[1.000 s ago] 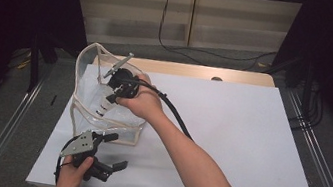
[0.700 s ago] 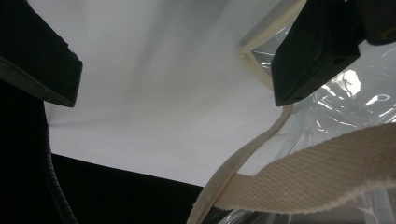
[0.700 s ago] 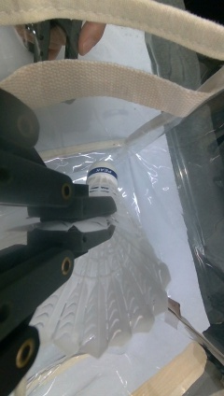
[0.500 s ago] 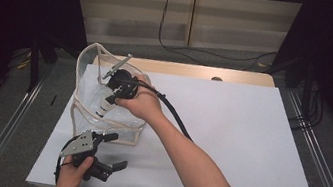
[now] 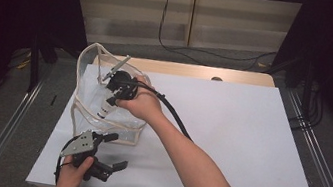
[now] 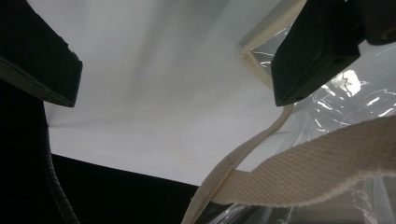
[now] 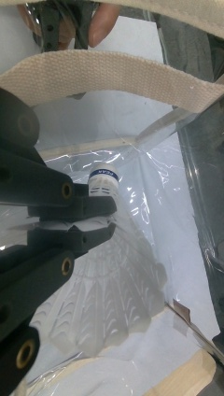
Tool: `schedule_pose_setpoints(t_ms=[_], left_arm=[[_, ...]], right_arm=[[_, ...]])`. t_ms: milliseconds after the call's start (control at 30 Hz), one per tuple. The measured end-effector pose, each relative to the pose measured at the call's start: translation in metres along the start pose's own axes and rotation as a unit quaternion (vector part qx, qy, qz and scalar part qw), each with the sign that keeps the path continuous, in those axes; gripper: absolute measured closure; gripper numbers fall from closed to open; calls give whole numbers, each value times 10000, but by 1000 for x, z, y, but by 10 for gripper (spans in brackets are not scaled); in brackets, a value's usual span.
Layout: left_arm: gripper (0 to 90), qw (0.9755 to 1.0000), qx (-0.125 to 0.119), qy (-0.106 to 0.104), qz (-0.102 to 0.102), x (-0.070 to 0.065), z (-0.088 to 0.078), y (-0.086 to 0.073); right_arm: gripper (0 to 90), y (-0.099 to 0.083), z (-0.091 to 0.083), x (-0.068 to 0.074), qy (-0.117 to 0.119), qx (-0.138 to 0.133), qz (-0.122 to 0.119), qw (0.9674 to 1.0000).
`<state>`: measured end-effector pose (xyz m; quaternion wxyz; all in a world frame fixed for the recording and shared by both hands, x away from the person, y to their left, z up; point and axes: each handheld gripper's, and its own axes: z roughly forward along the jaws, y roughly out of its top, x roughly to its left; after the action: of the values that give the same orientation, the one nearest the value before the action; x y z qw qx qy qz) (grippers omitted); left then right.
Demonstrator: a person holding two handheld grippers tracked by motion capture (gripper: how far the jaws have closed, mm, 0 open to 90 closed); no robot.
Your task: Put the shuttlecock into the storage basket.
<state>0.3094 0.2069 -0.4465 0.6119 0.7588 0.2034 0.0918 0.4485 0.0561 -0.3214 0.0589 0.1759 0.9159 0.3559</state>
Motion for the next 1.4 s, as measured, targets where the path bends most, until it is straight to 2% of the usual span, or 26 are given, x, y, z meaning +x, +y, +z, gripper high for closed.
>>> schedule_pose_setpoints(t_ms=[300, 667, 967, 1233, 1400], left_arm=[[22, 10000, 6, 2, 7, 0, 0, 0], [22, 10000, 3, 7, 3, 0, 0, 0], [22, 10000, -10, 12, 6, 0, 0, 0], [22, 10000, 2, 17, 2, -1, 0, 0], [22, 10000, -17, -3, 4, -1, 0, 0]], right_arm=[[841, -1, 4, 1, 85, 150, 33, 9998], [677, -2, 4, 1, 30, 165, 114, 9998], [516, -3, -6, -1, 70, -141, 207, 9997], [378, -1, -22, 0, 47, -253, 205, 9995], [317, -1, -34, 1, 140, -380, 271, 9988]])
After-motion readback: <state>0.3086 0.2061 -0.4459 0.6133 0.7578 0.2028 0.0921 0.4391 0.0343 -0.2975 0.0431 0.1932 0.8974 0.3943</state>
